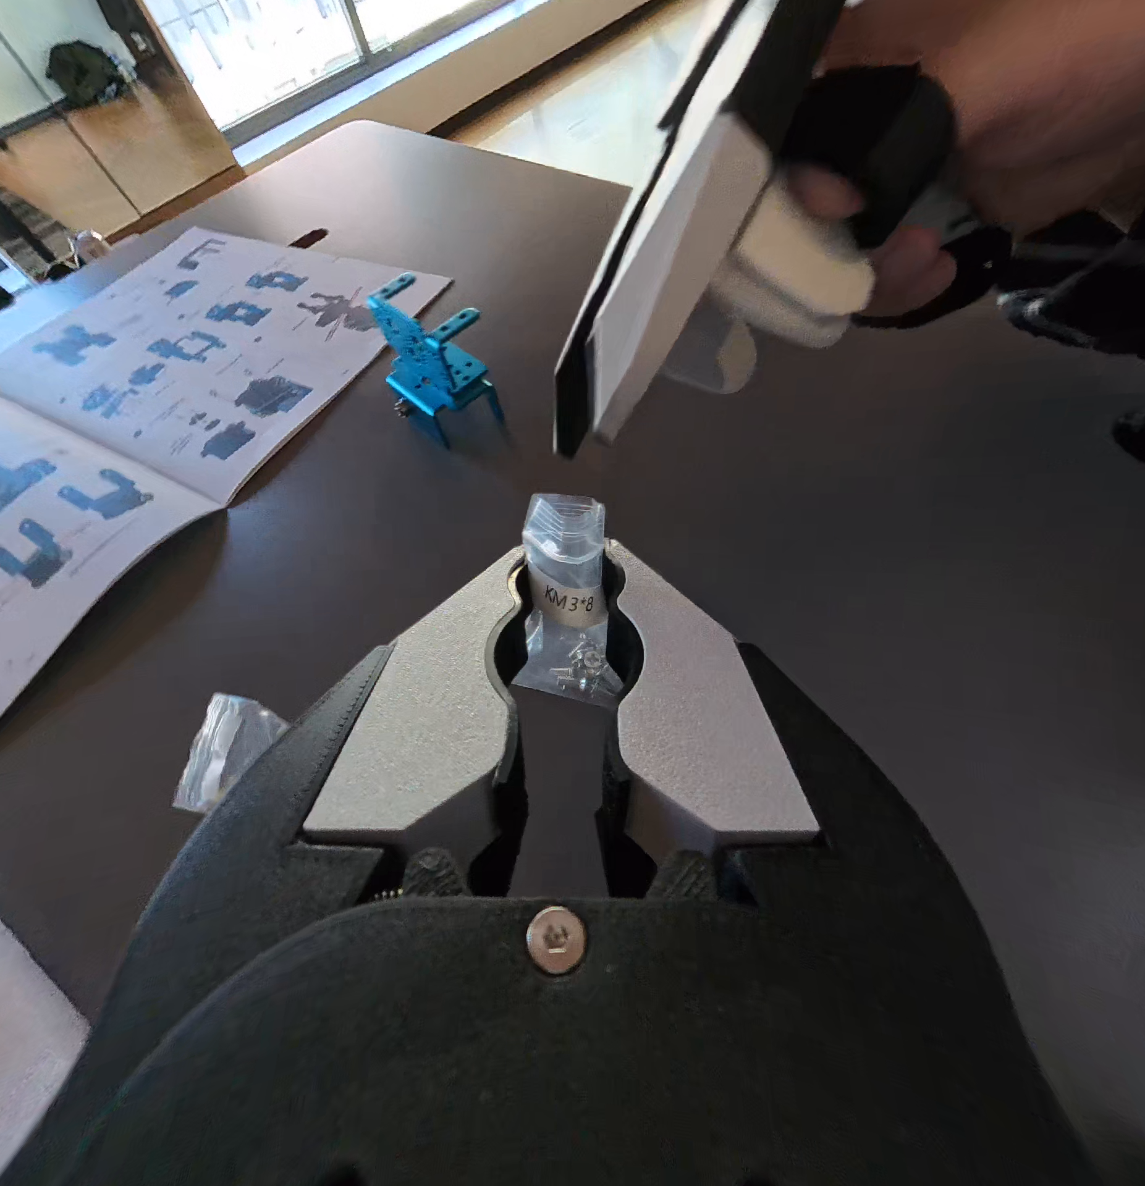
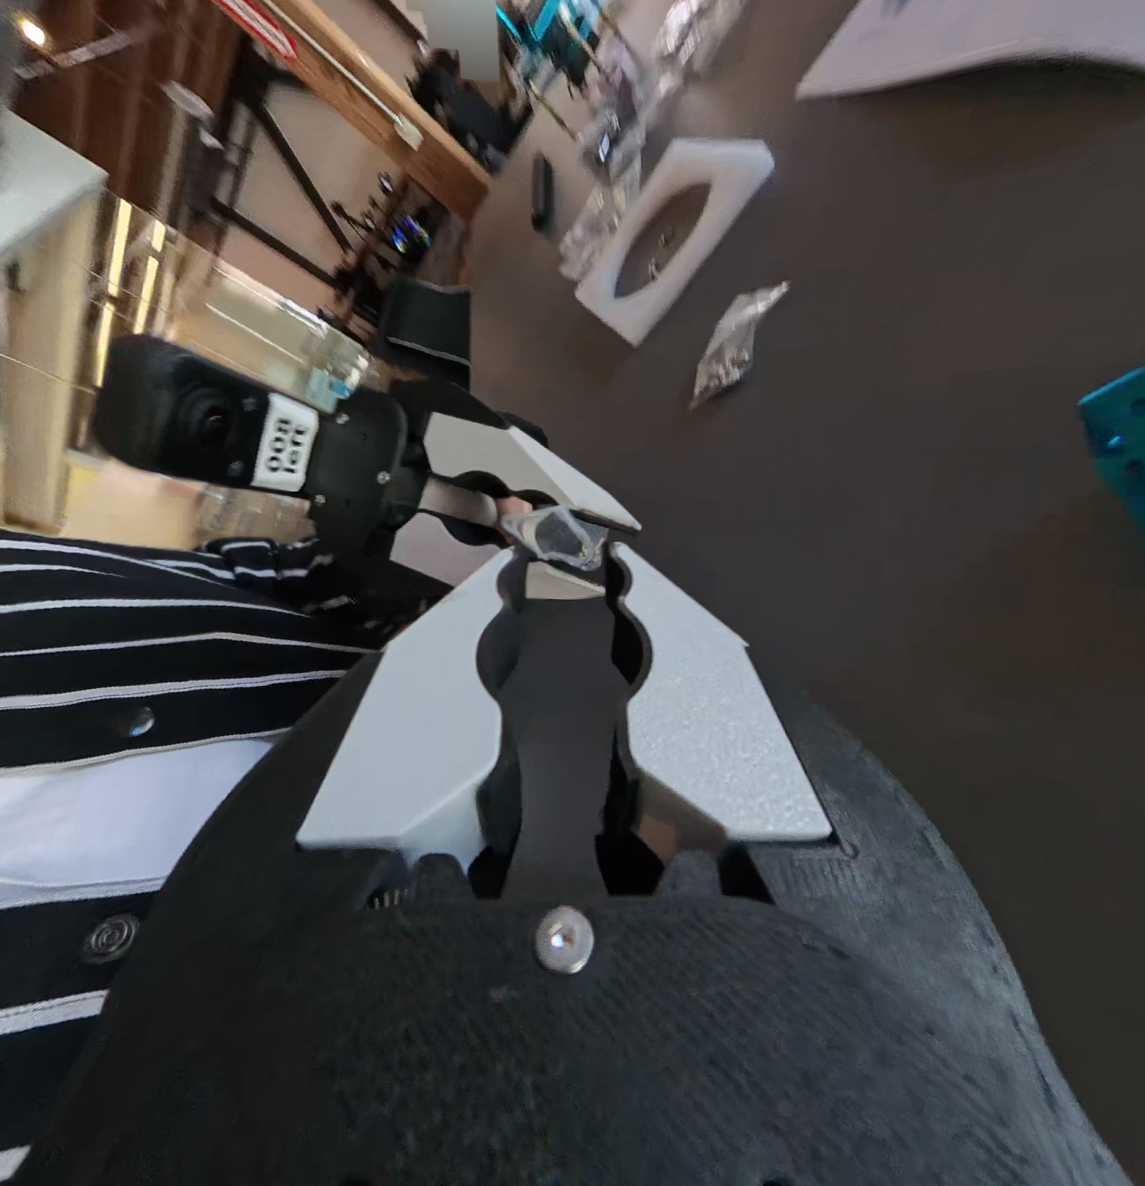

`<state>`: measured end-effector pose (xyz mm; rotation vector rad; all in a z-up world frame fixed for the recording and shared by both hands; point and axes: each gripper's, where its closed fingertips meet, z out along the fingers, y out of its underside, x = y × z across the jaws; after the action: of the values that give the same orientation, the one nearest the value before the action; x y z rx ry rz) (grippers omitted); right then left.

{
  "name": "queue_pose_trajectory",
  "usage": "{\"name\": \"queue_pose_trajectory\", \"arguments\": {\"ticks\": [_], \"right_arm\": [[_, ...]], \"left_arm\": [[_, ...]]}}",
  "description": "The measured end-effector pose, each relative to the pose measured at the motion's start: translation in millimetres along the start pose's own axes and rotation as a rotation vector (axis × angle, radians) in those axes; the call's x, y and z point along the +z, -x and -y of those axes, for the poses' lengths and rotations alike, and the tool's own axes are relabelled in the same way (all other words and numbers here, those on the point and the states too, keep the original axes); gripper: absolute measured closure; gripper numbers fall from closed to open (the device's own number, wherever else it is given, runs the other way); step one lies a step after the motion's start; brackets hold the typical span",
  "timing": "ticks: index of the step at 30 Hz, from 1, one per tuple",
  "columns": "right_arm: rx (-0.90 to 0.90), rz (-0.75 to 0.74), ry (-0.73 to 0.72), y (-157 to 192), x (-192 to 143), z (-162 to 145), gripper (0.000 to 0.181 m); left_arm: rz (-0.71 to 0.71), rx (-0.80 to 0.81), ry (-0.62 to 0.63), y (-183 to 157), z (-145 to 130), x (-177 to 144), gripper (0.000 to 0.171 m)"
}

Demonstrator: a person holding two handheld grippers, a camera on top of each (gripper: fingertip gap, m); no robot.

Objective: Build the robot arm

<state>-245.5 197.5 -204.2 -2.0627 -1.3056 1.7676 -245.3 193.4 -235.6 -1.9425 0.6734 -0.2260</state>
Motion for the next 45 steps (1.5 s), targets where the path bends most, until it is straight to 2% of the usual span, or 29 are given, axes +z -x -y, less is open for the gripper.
{"name": "queue_pose_trajectory", "arguments": {"ticks": [3,7,10,14,17,24,30,33,38,45], "right_arm": [[-0.192,-0.014,-0.060,1.2,-9.8,2.3,0.150],[-0.459,-0.065,-0.087,3.5,-0.9,-15.4,0.125],[-0.512,-0.018,-0.091,10.7,17.8,-22.6,0.117],[-0.539,0.048,-0.145,25.3,31.5,-13.7,0.115],[-0.552,0.103,-0.188,35.9,32.9,-11.2,0.120],[-0.513,0.190,-0.226,48.7,35.1,-13.8,0.146],[-0.521,0.204,-0.203,45.7,37.3,-22.5,0.152],[-0.555,0.161,-0.194,38.4,37.2,-23.1,0.155],[-0.574,0.120,-0.192,31.4,34.6,-21.7,0.158],[-0.629,0.055,-0.163,22.9,33.8,-23.5,0.159]], "left_arm": [[-0.003,-0.134,-0.035,11.5,3.4,-5.1,0.154],[-0.113,-0.310,-0.163,13.8,25.6,-18.2,0.155],[-0.177,-0.316,-0.215,10.9,38.4,-24.8,0.154],[-0.270,-0.290,-0.248,-4.0,50.2,-28.5,0.153],[-0.333,-0.285,-0.279,-16.0,56.7,-31.7,0.153],[-0.347,-0.305,-0.351,-14.8,57.8,-33.9,0.155],[-0.433,-0.361,-0.338,-20.7,49.6,-32.2,0.156],[-0.508,-0.418,-0.338,-23.7,48.6,-33.3,0.150],[-0.552,-0.462,-0.328,-19.9,45.8,-31.8,0.150],[-0.553,-0.410,-0.268,-17.1,38.8,-26.6,0.152]]}}
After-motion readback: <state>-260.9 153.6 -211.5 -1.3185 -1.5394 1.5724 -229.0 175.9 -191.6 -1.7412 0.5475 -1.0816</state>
